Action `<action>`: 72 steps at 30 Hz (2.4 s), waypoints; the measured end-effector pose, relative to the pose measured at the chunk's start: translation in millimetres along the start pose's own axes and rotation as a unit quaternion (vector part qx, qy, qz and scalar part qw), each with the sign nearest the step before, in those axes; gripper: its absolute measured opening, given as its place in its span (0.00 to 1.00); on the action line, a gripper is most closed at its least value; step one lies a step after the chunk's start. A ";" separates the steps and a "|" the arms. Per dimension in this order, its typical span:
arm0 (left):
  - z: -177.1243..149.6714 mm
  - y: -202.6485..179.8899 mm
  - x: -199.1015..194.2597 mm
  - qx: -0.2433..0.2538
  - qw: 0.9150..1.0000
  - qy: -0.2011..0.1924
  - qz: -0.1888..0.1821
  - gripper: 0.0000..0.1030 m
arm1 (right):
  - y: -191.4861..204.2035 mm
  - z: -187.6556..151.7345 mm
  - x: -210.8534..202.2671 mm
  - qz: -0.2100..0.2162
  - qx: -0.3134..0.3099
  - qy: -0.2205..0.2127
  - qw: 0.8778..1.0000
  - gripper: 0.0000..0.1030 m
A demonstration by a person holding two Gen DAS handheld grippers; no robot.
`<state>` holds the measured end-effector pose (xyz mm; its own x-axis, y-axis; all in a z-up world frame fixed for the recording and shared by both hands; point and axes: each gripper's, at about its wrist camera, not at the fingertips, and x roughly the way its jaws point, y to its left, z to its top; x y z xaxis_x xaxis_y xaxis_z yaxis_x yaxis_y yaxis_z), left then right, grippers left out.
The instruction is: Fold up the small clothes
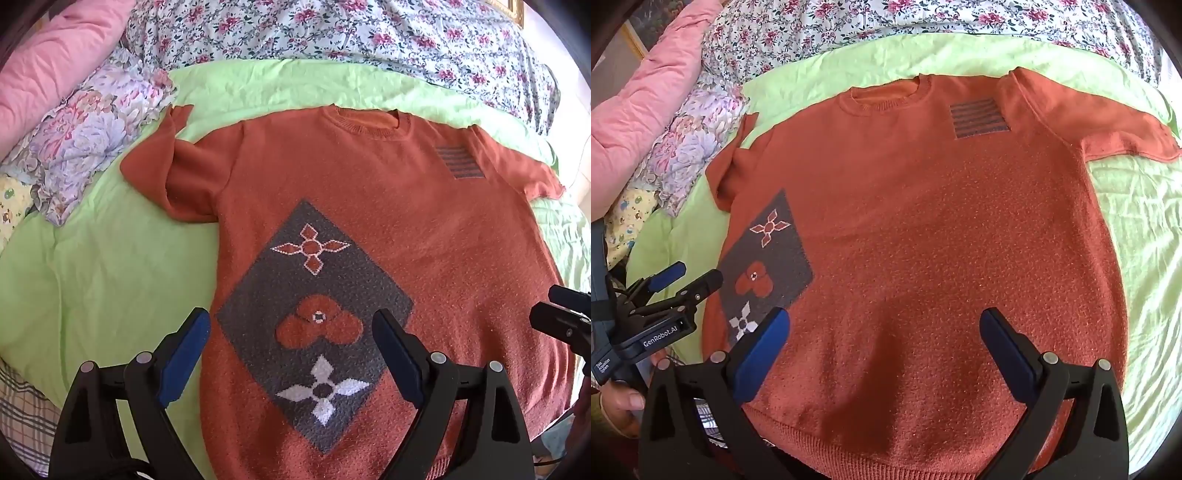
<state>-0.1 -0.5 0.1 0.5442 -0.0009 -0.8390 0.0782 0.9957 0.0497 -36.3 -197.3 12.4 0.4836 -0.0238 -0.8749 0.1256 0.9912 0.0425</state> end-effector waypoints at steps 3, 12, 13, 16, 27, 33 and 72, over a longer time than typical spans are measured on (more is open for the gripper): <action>0.2 -1.1 0.0 0.001 1.000 0.000 -0.002 0.87 | -0.2 -0.4 0.2 0.000 0.000 0.000 1.000 0.99; -3.6 -9.1 0.7 0.000 1.000 0.001 -0.003 0.87 | -3.1 -0.2 0.0 0.001 0.002 0.002 1.000 0.99; 0.9 -10.7 0.4 -0.001 1.000 0.001 -0.007 0.87 | -3.1 -0.3 0.0 0.000 0.002 0.002 1.000 0.99; 0.7 -12.9 0.1 -0.002 1.000 0.001 -0.008 0.87 | -4.9 -0.1 -0.2 0.002 0.003 0.003 1.000 0.99; 4.2 -11.5 -0.9 0.009 1.000 -0.010 0.001 0.87 | -5.3 1.3 -0.8 0.007 0.001 0.004 1.000 0.99; 5.0 -12.0 -0.4 0.009 1.000 -0.017 0.001 0.87 | -6.8 3.0 0.0 0.006 0.002 0.005 1.000 0.99; 42.3 -27.2 40.0 0.011 0.999 0.047 -0.013 0.87 | -74.0 32.0 8.5 0.012 0.081 0.004 0.997 0.99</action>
<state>54.9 -31.5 -12.0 0.4614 -0.0179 -0.8870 0.1100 0.9932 0.0371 -13.8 -275.0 17.3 0.4817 0.0017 -0.8763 0.2530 0.9571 0.1409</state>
